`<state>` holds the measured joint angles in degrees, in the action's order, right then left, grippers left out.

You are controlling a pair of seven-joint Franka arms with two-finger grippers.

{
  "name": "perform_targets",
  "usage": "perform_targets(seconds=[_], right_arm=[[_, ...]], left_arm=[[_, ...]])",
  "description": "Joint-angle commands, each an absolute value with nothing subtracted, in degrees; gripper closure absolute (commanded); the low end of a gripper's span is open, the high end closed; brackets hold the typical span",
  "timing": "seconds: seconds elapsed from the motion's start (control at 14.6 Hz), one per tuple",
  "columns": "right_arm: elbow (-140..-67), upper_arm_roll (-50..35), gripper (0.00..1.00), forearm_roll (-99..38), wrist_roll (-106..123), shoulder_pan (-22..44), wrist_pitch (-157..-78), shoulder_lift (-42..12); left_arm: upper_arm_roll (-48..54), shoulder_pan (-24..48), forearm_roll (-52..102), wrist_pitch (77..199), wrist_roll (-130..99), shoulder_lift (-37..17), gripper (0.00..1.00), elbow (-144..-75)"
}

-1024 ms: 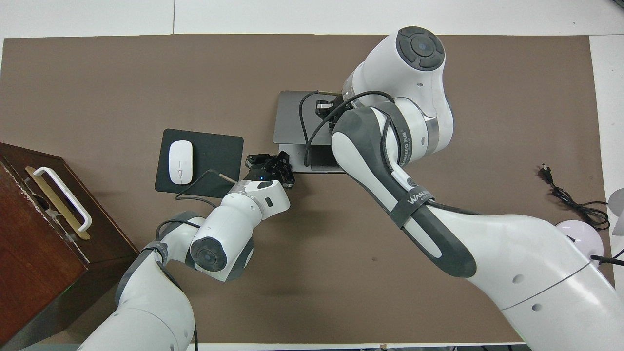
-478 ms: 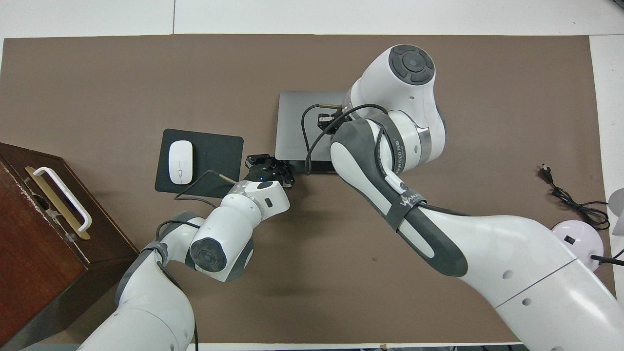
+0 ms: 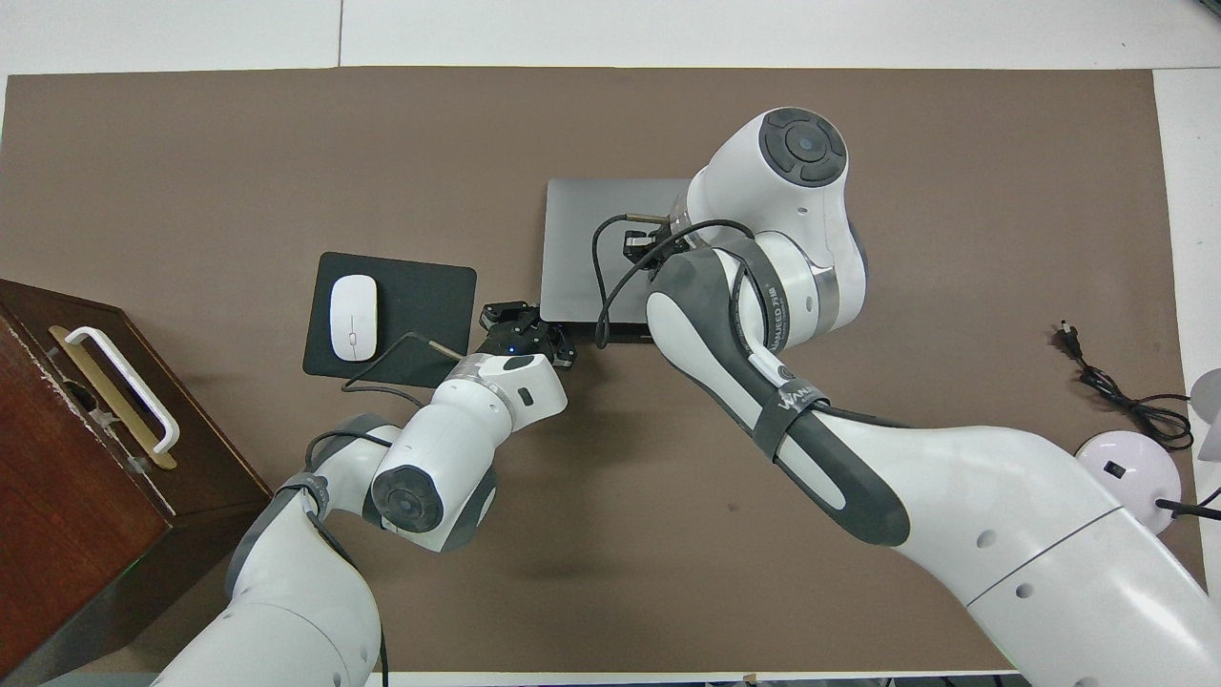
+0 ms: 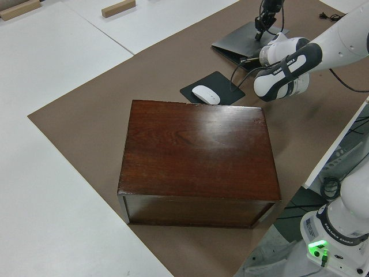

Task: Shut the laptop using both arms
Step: 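Push the laptop lid down toward the keyboard with the right gripper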

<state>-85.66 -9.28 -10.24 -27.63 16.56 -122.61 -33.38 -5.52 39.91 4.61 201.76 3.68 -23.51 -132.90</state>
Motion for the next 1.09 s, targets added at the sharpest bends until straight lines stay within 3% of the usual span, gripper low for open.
perform_targets(seconds=[0.0, 0.61, 1.02], right_arm=[[-88.5, -9.8, 1.0, -11.8, -28.0, 15.8, -124.2, -31.6], [-87.5, -9.8, 1.0, -11.8, -28.2, 15.8, -122.8, -31.4], [-82.5, -4.8, 1.0, -11.0, -23.7, 15.6, -111.4, -25.9]], left_arm=[[-6.4, 40.8, 4.7, 200.6, 4.4, -26.2, 1.0, -136.4], [-6.4, 40.8, 4.7, 200.6, 4.4, -26.2, 1.0, -136.4], [-6.3, 40.7, 4.7, 200.6, 0.3, -26.0, 1.0, -135.7]])
